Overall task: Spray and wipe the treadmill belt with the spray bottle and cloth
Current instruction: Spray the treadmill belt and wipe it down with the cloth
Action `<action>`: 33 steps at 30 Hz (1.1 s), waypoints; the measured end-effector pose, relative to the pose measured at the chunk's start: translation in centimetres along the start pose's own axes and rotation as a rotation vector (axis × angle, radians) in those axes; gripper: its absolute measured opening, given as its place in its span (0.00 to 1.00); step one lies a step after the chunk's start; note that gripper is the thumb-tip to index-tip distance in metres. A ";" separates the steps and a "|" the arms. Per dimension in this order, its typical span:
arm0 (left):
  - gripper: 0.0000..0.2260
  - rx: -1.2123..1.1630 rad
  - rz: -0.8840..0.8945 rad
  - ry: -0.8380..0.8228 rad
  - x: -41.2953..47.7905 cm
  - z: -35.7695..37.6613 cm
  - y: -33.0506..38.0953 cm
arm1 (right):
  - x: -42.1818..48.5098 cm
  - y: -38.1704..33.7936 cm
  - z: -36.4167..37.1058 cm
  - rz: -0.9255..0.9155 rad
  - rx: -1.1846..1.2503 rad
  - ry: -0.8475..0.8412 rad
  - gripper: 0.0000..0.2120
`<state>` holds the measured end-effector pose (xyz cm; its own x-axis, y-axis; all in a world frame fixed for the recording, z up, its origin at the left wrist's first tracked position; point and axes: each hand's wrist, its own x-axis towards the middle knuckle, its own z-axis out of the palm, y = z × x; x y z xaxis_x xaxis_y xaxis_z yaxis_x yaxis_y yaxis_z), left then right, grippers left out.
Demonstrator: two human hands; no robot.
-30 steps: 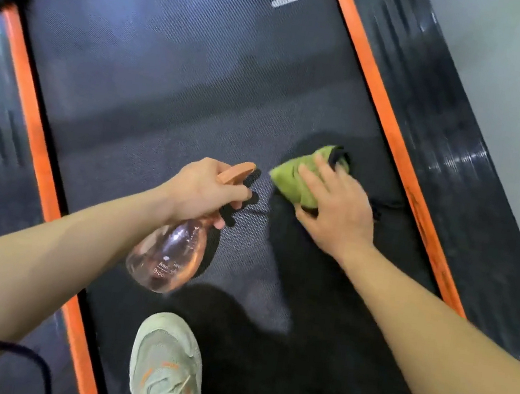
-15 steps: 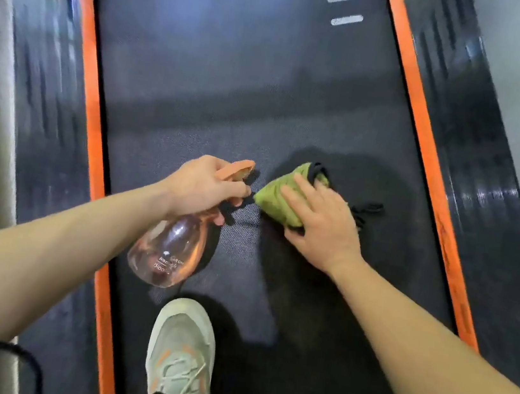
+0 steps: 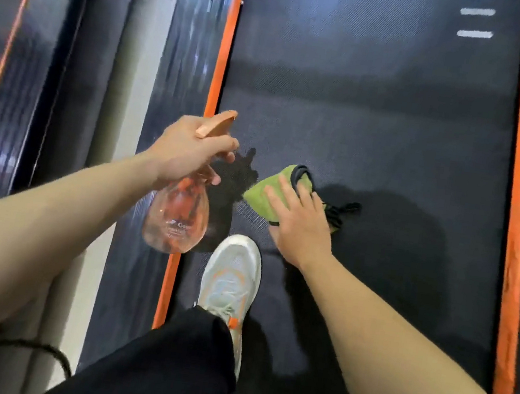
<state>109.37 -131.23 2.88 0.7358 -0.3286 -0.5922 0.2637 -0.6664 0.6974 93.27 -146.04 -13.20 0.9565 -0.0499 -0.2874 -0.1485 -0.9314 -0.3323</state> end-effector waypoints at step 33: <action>0.05 -0.328 -0.139 -0.153 -3.7 5.7 -14.0 | -7.0 0.3 1.4 0.396 -0.126 0.051 0.37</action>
<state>99.38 -124.51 -6.94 0.5842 -0.3627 -0.7261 0.5582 -0.4700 0.6838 86.15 -145.46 -12.48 0.8432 -0.4280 -0.3252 -0.4785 -0.8733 -0.0913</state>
